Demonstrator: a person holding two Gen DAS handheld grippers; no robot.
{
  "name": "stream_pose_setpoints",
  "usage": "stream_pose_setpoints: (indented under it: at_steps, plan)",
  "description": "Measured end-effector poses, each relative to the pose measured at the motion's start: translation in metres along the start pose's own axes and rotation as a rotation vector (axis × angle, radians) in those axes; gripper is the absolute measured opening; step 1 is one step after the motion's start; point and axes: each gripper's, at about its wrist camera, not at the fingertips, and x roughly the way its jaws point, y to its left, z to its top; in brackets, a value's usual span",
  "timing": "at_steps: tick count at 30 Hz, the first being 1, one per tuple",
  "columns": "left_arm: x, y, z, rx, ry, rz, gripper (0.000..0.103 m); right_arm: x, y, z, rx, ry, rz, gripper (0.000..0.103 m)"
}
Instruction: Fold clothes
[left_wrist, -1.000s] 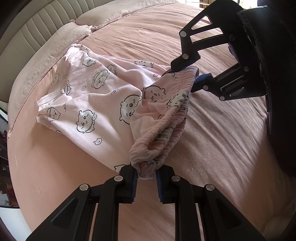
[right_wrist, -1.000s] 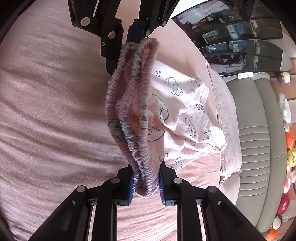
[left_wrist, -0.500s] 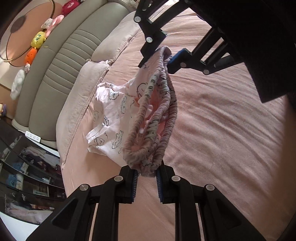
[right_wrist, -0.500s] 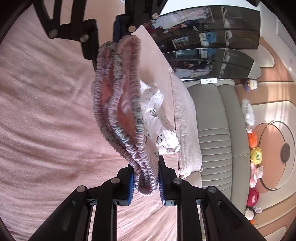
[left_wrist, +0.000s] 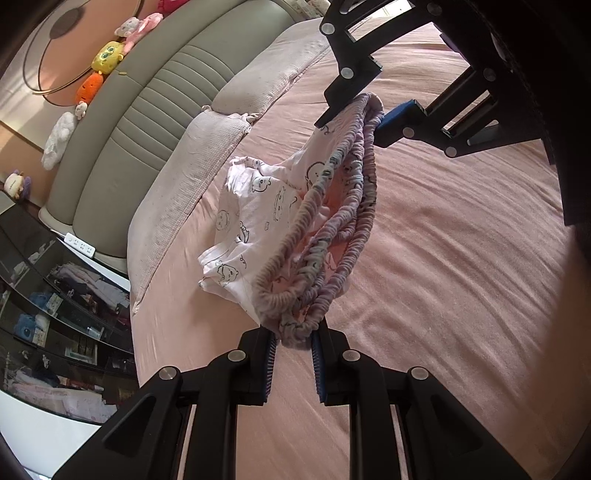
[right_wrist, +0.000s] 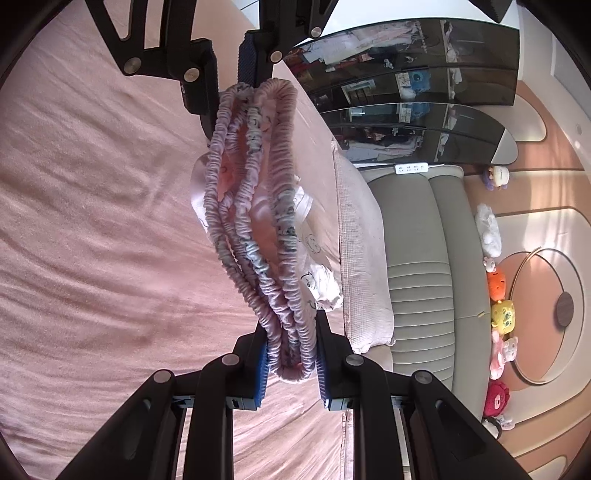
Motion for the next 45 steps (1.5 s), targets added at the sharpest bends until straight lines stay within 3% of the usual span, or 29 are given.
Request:
stream_pose_setpoints:
  at_steps: [20, 31, 45]
  plan:
    - [-0.033, 0.005, -0.007, -0.024, 0.057, 0.008, 0.015, -0.041, -0.010, 0.005, 0.014, -0.007, 0.030, 0.019]
    - [-0.033, -0.001, -0.013, -0.067, 0.071, -0.049, 0.015, -0.051, -0.006, 0.000, 0.027, 0.003, 0.057, 0.019]
    - [-0.023, 0.008, -0.027, -0.245, 0.111, -0.148, 0.016, -0.033, -0.017, 0.002, 0.058, 0.020, 0.088, 0.017]
